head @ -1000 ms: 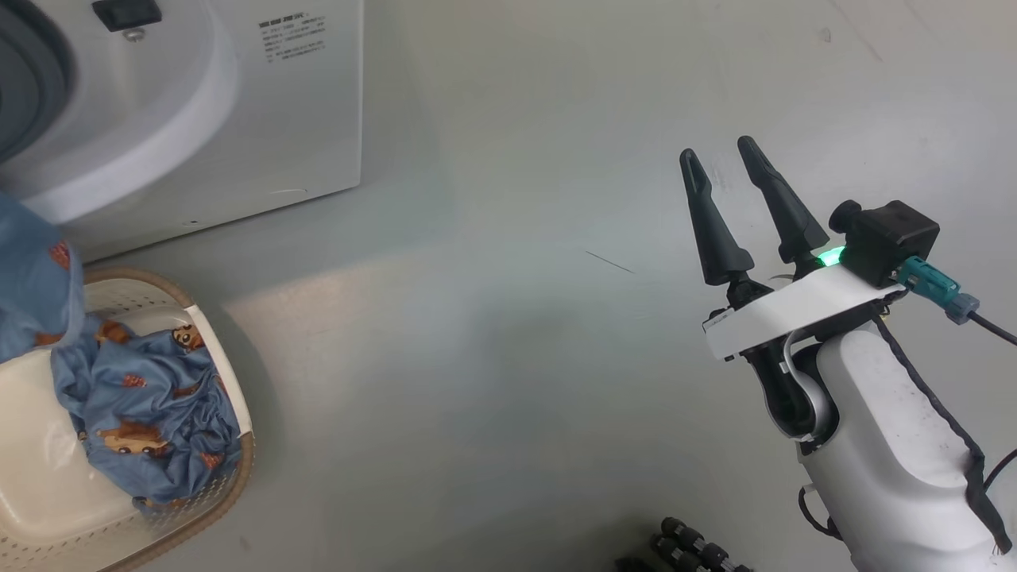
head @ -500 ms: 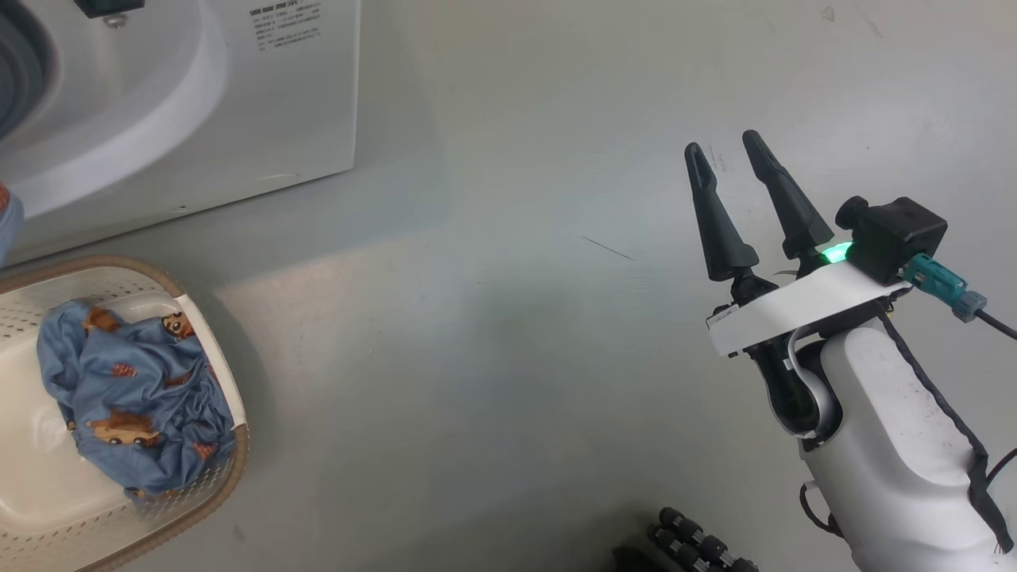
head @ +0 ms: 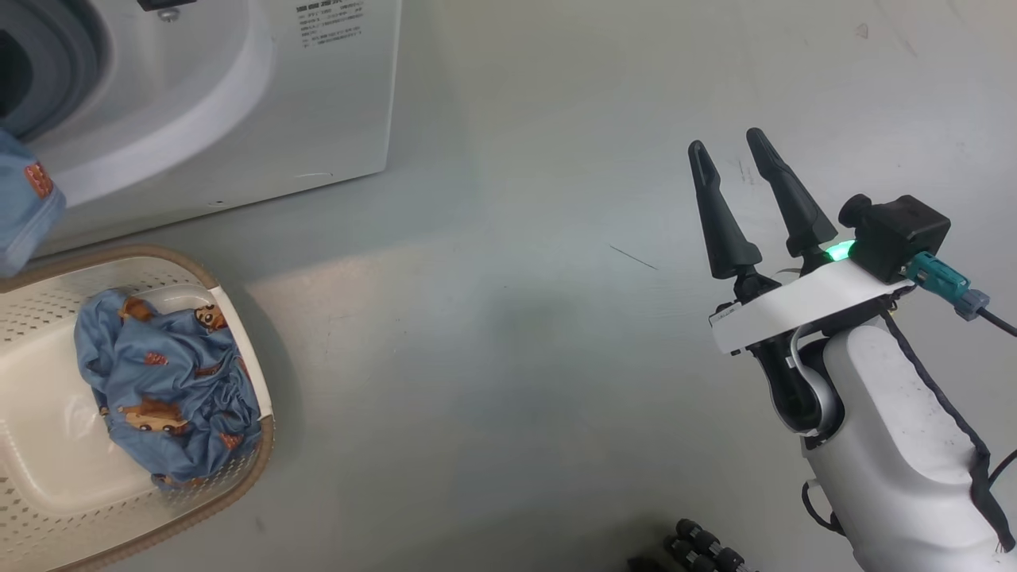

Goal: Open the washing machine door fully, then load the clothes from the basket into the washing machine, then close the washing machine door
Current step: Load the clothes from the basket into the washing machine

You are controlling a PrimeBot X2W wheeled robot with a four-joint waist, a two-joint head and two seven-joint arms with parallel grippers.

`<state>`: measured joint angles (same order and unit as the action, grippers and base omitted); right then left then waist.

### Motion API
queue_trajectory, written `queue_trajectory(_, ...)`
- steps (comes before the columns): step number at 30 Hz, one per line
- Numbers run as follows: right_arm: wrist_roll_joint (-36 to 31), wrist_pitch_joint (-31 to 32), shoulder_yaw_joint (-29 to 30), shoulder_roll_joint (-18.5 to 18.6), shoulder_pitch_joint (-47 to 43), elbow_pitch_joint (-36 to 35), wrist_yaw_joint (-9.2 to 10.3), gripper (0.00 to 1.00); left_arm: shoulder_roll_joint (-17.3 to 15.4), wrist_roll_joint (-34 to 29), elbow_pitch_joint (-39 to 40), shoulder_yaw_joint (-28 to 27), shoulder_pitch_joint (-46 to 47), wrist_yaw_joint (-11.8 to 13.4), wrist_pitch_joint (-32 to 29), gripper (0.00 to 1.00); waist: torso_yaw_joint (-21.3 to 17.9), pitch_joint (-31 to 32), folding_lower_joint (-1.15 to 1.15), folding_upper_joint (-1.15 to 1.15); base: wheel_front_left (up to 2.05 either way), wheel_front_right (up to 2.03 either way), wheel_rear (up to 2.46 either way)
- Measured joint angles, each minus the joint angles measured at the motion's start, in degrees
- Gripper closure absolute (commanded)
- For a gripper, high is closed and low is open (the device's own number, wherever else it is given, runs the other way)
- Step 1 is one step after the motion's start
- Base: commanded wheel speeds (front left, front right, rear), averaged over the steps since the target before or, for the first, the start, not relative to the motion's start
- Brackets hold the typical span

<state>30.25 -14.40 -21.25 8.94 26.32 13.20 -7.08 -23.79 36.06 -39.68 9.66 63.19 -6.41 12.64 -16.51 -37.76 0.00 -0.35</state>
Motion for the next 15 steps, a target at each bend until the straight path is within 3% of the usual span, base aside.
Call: queue_trajectory(15, 0.0, 0.0, 0.1, 0.0, 0.0, 0.8, 0.0, 0.0, 0.3, -0.3, -1.0, 1.0, -7.8, -0.1, 1.6, 0.0, 1.8, 3.2, 0.0, 0.0, 0.0, 0.0, 0.0)
